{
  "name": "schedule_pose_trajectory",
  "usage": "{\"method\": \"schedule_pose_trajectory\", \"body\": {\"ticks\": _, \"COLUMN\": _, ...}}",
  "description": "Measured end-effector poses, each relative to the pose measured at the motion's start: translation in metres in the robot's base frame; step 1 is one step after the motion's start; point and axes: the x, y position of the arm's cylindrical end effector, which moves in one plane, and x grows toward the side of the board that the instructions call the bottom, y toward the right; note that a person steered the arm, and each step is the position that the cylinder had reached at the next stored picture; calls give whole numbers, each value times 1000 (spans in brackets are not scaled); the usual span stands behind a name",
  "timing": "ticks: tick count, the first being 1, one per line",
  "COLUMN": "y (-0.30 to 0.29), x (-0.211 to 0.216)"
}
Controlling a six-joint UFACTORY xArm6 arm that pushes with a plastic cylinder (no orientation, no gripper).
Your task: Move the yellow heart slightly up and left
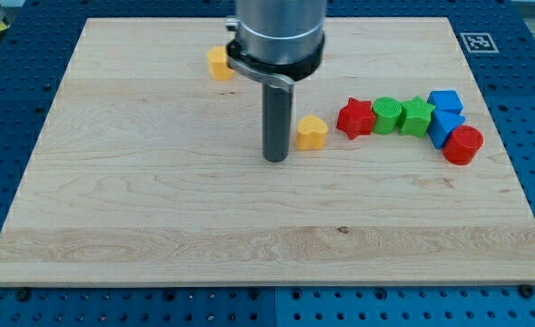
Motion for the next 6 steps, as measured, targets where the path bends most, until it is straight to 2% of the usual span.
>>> {"method": "schedule_pose_trajectory", "body": {"ticks": 1, "y": 28, "x": 1}}
{"method": "schedule_pose_trajectory", "body": {"ticks": 2, "y": 90, "x": 32}}
{"method": "schedule_pose_trajectory", "body": {"ticks": 3, "y": 117, "x": 13}}
{"method": "schedule_pose_trajectory", "body": {"ticks": 4, "y": 71, "x": -14}}
{"method": "schedule_pose_trajectory", "body": {"ticks": 6, "y": -44, "x": -40}}
